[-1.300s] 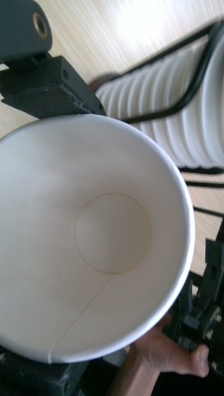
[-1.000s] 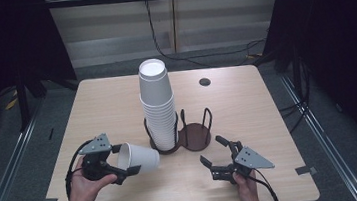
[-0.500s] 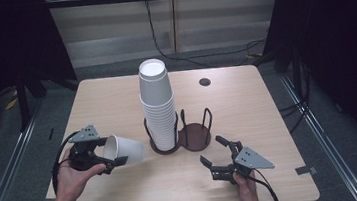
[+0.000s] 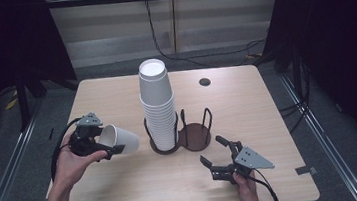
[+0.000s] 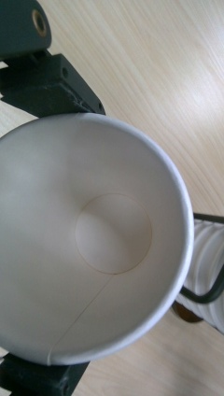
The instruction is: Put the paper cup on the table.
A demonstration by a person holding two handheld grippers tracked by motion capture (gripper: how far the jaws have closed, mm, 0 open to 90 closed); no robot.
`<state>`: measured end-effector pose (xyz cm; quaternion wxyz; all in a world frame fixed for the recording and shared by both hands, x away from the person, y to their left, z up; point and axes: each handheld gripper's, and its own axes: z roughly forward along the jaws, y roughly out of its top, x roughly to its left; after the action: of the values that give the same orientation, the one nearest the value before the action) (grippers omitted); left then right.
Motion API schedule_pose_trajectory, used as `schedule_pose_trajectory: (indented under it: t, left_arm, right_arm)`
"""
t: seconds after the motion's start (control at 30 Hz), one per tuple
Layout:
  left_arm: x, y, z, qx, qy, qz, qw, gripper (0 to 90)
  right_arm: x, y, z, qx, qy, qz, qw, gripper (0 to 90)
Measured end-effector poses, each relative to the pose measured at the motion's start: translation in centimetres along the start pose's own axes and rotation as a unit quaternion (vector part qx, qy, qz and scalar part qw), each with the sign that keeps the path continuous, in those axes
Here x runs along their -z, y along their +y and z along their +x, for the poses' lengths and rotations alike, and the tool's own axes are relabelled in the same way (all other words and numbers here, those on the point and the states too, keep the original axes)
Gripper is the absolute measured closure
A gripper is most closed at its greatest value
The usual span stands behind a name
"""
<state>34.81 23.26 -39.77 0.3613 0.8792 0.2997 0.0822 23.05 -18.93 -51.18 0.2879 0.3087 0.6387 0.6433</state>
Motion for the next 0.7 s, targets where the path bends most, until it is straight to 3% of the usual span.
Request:
schedule_pose_trajectory:
  t: [0.17, 0.33, 0.43, 0.53, 0.6, 0.7]
  left_arm:
    - [-0.7, 0.8, 0.2, -0.009, 0.01, 0.03, 0.9995, 8.6]
    - [-1.4, 1.4, 0.8, -0.02, 0.028, 0.073, 0.9968, 8.6]
    - [-1.7, 1.5, 1.1, -0.016, 0.028, 0.079, 0.9964, 8.5]
    - [-2.5, 1.6, 1.0, -0.032, 0.055, 0.112, 0.9916, 8.4]
    - [-2.9, 1.6, 1.0, -0.031, 0.051, 0.121, 0.9909, 8.4]
    - [-3.4, 1.8, 0.9, -0.042, 0.053, 0.141, 0.9877, 8.3]
  right_arm:
    - [0.0, 0.0, 0.0, 0.0, -0.001, 0.0, 1.0, 13.3]
    - [0.0, 0.0, 0.0, 0.0, 0.0, 0.0, 1.0, 13.4]
    - [0.0, 0.0, 0.0, 0.0, 0.0, 0.0, 1.0, 13.4]
    - [0.0, 0.0, 0.0, 0.0, -0.001, 0.0, 1.0, 13.4]
    - [0.0, 0.0, 0.0, 0.0, -0.001, 0.0, 1.0, 13.4]
    - [0.0, 0.0, 0.0, 0.0, 0.0, 0.0, 1.0, 13.4]
